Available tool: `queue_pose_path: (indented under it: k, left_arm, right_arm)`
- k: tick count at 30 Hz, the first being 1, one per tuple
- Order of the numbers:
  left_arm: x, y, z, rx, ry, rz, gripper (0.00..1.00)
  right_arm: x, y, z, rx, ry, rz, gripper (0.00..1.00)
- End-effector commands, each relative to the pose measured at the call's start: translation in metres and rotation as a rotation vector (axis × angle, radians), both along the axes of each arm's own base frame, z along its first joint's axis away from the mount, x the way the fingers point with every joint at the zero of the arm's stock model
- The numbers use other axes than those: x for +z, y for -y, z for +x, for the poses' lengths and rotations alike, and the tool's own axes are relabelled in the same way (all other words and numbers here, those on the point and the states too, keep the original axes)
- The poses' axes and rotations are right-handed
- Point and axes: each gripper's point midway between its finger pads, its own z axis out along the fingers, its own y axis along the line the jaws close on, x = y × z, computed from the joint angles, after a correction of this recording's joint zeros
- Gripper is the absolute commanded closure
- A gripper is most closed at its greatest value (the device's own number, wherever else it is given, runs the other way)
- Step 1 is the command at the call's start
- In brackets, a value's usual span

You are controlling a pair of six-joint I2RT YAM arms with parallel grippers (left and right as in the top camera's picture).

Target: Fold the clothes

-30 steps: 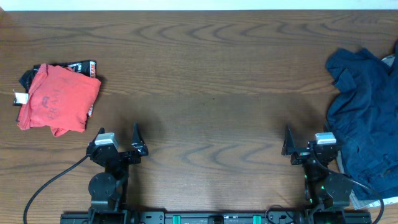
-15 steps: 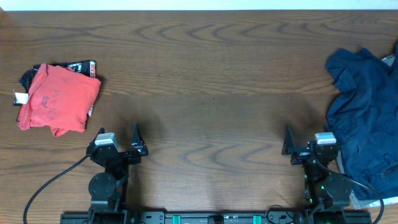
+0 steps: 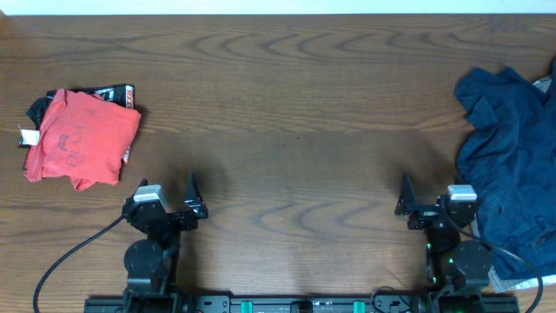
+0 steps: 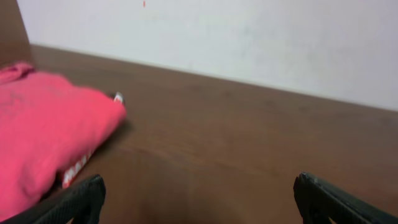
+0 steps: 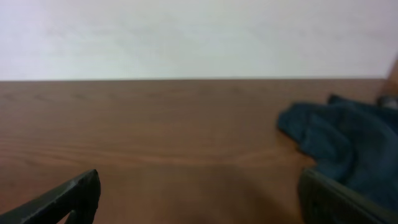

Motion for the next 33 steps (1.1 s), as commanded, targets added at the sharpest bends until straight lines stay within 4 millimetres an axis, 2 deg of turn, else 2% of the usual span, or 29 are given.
queue_pose_path:
  k: [1, 6, 9, 12, 19, 24, 26, 28, 30, 33]
  left_arm:
    - [0.017, -0.002, -0.002, 0.008, -0.024, -0.007, 0.02]
    - [0.026, -0.002, -0.001, 0.009, -0.174, 0.001, 0.02]
    - [0.033, -0.001, 0.006, 0.009, -0.285, 0.007, 0.02]
    - [0.038, -0.001, 0.015, 0.01, -0.4, 0.013, 0.02]
    - [0.039, 0.0, 0.026, 0.01, -0.637, 0.026, 0.02]
    - [0.034, 0.0, 0.033, 0.01, -0.67, 0.027, 0.02]
    - [0.033, 0.0, 0.033, 0.01, -0.677, 0.028, 0.02]
    - [0.032, 0.0, 0.033, 0.01, -0.678, 0.028, 0.02]
    - [0.032, 0.0, 0.033, 0.011, -0.678, 0.028, 0.02]
    - [0.032, 0.0, 0.033, 0.01, -0.679, 0.028, 0.02]
  right_arm:
    - [0.03, 0.023, -0.004, -0.13, 0.012, 0.019, 0.01]
    - [0.039, 0.039, 0.0, -0.229, -0.14, -0.016, 0.01]
    - [0.042, 0.042, 0.014, -0.244, -0.263, -0.037, 0.01]
    - [0.036, 0.046, 0.034, -0.26, -0.426, -0.058, 0.01]
    - [-0.001, 0.068, 0.071, -0.298, -0.846, -0.12, 0.01]
    - [-0.023, 0.06, 0.105, -0.227, -0.92, -0.109, 0.01]
    - [-0.035, 0.072, 0.111, -0.259, -0.945, -0.163, 0.02]
    - [-0.048, 0.097, 0.109, -0.401, -0.973, -0.164, 0.16]
    - [-0.061, 0.115, 0.106, -0.511, -0.994, -0.133, 0.16]
    - [-0.085, 0.133, 0.105, -0.562, -1.037, -0.097, 0.31]
